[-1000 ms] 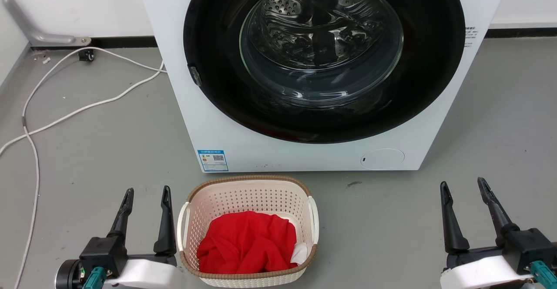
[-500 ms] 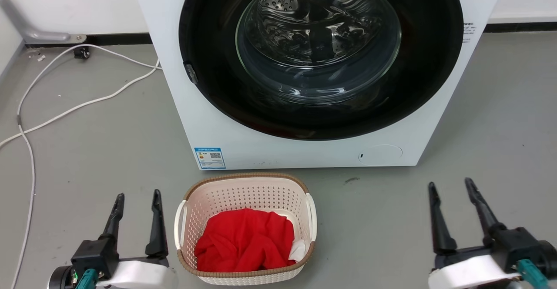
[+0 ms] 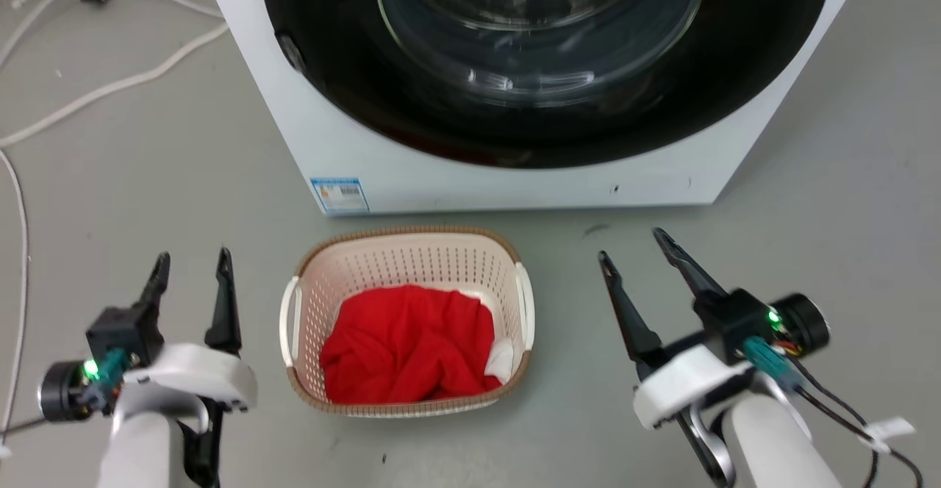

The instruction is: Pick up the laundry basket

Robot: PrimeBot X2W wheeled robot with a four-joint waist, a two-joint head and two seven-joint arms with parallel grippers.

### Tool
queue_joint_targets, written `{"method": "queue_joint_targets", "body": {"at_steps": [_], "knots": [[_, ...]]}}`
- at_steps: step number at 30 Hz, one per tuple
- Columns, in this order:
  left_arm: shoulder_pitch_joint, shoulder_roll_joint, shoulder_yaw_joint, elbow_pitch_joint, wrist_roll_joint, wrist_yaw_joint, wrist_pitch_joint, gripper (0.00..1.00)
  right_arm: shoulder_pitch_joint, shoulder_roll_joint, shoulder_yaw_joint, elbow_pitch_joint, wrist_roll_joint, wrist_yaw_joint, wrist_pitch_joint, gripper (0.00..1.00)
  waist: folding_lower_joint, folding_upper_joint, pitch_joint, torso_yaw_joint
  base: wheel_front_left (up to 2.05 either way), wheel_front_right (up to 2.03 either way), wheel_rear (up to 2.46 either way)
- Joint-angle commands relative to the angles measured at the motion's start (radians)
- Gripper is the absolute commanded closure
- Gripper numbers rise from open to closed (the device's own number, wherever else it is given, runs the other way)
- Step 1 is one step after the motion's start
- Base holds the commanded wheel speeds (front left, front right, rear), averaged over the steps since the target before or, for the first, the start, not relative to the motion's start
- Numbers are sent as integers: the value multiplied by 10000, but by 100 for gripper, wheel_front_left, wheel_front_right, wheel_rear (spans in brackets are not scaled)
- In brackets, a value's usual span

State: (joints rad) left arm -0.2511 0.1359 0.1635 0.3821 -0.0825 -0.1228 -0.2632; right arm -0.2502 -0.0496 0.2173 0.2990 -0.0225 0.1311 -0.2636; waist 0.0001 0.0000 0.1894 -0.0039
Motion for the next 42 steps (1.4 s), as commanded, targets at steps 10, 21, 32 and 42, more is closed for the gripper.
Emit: {"method": "queue_joint_targets", "body": {"at_steps": [10, 21, 32, 42], "knots": [[-2553, 947, -254, 2912, -482, -75, -23, 0, -2920, -11, 1189, 3327, -532, -7, -19, 0, -1, 0, 2591, 7, 0, 0, 0], [-5080, 1553, -2155, 5964, -1378, -69, 1, 0, -5853, -8, 2323, 6610, -147, -7, -19, 0, -1, 0, 4671, 274, 0, 0, 0], [-6697, 1910, -3896, 7387, -2682, -70, 439, 0, -7675, -11, 3562, 8364, 785, -7, 119, 0, -1, 0, 6161, 439, 0, 0, 0], [-7583, 1908, -5108, 7753, -3616, -70, 515, 0, -8378, -11, 4277, 8799, 1500, -8, 338, 0, -1, 0, 6959, 544, 0, 0, 0]]}}
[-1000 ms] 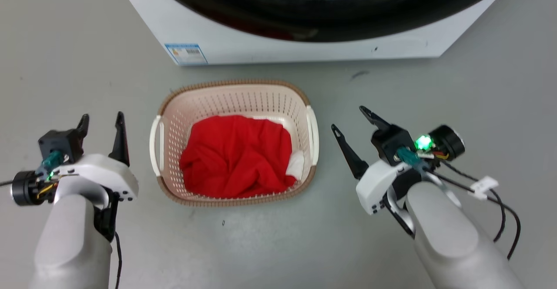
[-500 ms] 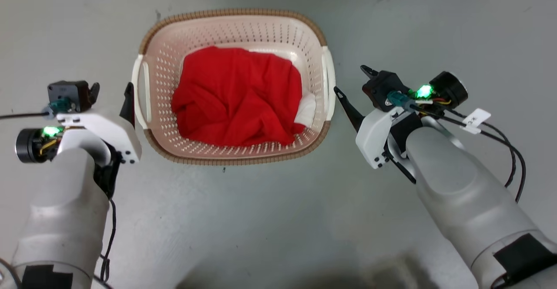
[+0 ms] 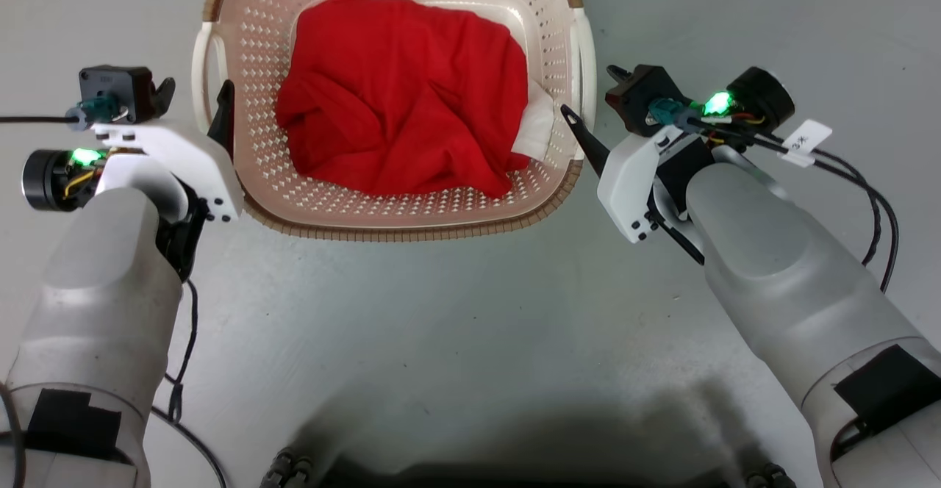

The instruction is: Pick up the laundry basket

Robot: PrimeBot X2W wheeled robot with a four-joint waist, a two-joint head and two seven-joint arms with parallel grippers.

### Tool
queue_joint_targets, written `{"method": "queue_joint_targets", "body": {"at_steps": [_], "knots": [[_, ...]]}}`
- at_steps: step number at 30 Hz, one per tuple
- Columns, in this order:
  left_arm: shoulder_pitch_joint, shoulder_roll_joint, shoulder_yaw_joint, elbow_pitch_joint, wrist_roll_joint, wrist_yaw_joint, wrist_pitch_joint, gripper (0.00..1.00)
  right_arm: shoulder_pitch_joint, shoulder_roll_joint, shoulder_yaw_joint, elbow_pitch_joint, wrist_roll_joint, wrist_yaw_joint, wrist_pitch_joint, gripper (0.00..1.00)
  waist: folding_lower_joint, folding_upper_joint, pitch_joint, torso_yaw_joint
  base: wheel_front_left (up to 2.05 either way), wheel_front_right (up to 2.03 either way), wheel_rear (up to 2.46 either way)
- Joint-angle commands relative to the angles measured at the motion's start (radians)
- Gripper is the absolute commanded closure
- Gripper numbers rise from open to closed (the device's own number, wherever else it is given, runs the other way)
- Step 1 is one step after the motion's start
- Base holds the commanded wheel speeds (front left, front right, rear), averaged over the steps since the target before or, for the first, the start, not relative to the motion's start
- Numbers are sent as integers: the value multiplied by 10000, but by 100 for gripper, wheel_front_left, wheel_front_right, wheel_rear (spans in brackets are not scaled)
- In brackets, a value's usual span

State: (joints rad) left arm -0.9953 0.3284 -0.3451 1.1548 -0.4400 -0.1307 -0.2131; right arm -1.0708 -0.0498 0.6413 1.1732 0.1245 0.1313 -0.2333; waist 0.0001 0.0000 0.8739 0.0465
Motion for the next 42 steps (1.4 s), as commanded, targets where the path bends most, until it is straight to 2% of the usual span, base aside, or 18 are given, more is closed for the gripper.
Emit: {"method": "queue_joint_targets", "body": {"at_steps": [1, 16, 17, 18, 19, 32, 42], "knots": [[-234, -27, -158, 47, -122, 8, 2, 0, -235, -14, 90, 105, 77, -10, 39, 0, -1, 0, 192, 59, 0, 0, 0], [-909, -109, -1629, 528, -1162, 8, 228, 0, -646, -35, 701, 423, 698, -13, 262, 0, -1, 0, 808, 117, 0, 0, 0], [-927, -106, -1710, 542, -1219, 8, 263, 48, -589, -35, 770, 414, 763, -13, 331, 0, -1, 0, 804, 109, 0, 0, 0], [-946, -86, -1801, 562, -1265, 8, 264, 100, -553, -34, 846, 364, 836, -13, 351, 91, -1, 0, 795, 98, 0, 0, 0], [-943, -87, -1884, 583, -1318, 8, 287, 100, -553, -34, 882, 327, 917, -13, 345, 100, -1, 0, 781, 81, 0, 0, 0], [-453, -156, -2875, 686, -2064, 14, 578, 100, -113, -28, 1542, 507, 1542, 59, 617, 100, -1, 0, -175, 29, 0, 0, 0], [772, -159, -3812, 490, -3071, 10, 1470, 100, 966, -26, 2305, 513, 2712, 55, 1353, 100, -1, 0, -2215, -199, 0, 0, 0]]}}
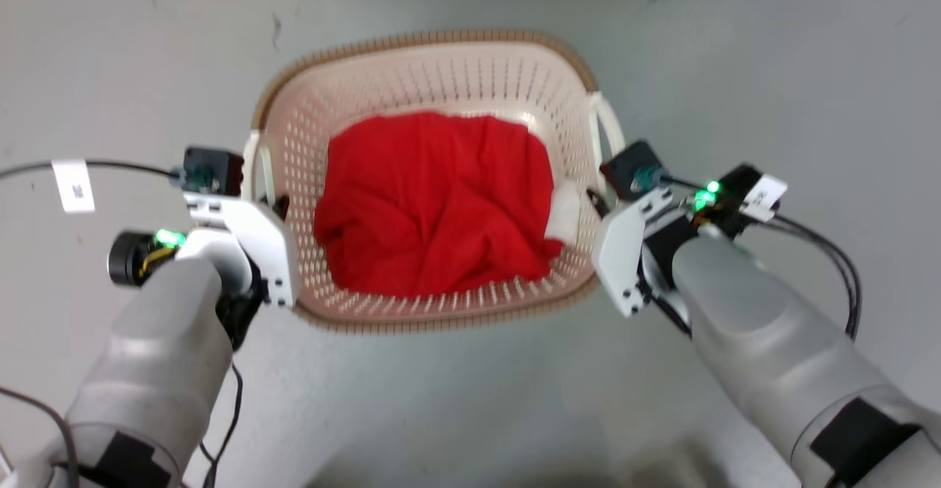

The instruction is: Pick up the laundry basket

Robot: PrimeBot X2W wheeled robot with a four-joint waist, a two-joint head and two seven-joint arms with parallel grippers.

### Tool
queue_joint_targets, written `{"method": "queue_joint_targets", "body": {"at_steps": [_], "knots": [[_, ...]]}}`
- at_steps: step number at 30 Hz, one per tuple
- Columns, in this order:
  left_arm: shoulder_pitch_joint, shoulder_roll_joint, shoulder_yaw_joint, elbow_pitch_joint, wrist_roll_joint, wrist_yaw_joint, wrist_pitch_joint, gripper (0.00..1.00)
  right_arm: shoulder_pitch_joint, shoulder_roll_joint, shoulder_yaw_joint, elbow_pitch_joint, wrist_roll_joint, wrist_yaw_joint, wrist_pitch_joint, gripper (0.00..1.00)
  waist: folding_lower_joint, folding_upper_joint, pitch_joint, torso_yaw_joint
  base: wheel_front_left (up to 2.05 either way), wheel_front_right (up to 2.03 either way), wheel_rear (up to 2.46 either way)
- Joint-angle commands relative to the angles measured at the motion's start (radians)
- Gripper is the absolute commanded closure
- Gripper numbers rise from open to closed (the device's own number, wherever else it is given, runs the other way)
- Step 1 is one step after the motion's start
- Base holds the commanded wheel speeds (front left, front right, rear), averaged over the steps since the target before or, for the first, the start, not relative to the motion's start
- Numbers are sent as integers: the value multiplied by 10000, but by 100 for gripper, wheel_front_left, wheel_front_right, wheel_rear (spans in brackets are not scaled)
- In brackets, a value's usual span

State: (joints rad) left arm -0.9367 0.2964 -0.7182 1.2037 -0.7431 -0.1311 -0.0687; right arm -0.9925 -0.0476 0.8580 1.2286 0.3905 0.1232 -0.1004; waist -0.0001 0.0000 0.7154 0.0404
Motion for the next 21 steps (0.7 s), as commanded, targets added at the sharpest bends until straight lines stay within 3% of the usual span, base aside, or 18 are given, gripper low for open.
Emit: {"method": "queue_joint_targets", "body": {"at_steps": [1, 21], "knots": [[310, 180, -148, -4, -140, 14, 121, 100, 326, -47, 234, -72, 197, 135, 137, 100, 1, 0, -829, -171, 0, 0, 0], [2296, 63, -1490, -362, -1748, 11, 1433, 100, 2292, -21, 2043, -361, 2491, 136, 1478, 100, 1, 0, -4598, -534, 0, 0, 0]]}}
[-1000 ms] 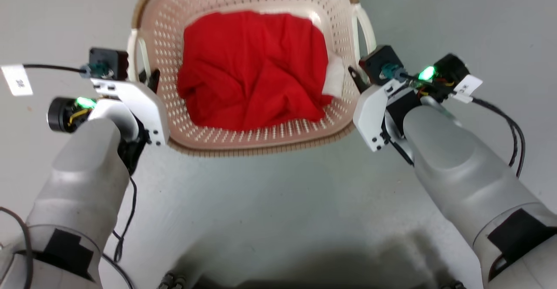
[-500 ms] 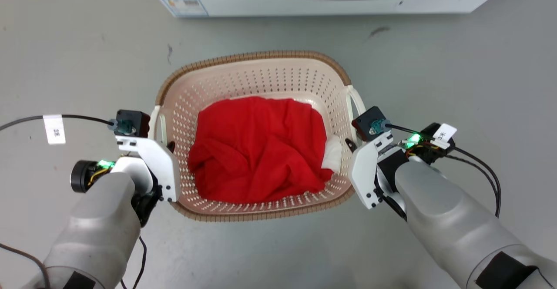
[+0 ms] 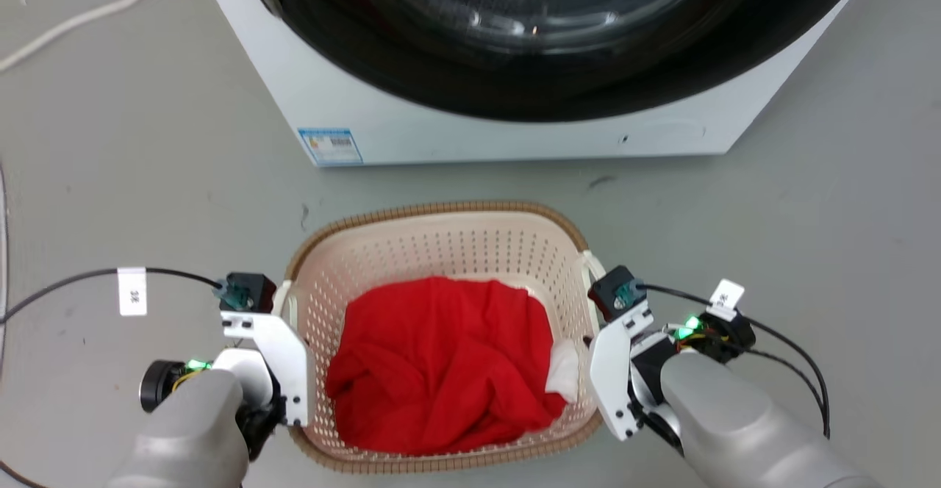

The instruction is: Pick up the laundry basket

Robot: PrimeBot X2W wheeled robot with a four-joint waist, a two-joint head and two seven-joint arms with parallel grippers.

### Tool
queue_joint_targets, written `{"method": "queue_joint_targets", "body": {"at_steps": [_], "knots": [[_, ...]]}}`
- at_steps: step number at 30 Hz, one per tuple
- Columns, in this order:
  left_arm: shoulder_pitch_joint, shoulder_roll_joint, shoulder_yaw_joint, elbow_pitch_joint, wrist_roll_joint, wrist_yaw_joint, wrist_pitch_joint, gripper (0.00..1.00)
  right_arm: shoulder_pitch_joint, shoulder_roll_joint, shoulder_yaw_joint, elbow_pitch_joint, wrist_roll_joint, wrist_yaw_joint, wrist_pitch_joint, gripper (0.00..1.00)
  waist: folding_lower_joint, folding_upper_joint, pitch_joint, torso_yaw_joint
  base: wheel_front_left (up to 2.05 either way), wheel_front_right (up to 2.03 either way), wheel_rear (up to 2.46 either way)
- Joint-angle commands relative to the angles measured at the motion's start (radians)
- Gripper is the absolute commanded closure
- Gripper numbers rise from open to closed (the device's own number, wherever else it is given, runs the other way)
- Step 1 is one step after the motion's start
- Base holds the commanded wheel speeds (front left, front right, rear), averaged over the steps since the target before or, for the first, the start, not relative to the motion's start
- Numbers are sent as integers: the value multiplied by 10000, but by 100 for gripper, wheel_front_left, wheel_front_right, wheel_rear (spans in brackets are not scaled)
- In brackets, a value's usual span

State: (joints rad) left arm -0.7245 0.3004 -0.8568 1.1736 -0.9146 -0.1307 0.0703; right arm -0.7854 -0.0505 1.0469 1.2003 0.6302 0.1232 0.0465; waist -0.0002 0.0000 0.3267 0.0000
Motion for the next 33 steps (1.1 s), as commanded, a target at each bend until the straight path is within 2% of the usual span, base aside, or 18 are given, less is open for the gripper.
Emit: {"method": "queue_joint_targets", "body": {"at_steps": [1, 16, 33], "knots": [[250, 16, -178, -68, -94, 7, 106, 100, 313, 9, 232, -67, 205, 136, 19, 100, 2, 0, -884, -152, 0, 0, 0], [1377, -226, -1015, -7, -746, -5, 641, 100, 1589, -207, 1217, 99, 1471, 133, 377, 100, 2, 0, -2929, -342, 0, 0, 0], [1963, -402, -1629, 84, -1428, -8, 1178, 100, 2041, -578, 1916, 154, 2472, 87, 769, 100, 2, 0, -3734, -263, 0, 0, 0]]}}
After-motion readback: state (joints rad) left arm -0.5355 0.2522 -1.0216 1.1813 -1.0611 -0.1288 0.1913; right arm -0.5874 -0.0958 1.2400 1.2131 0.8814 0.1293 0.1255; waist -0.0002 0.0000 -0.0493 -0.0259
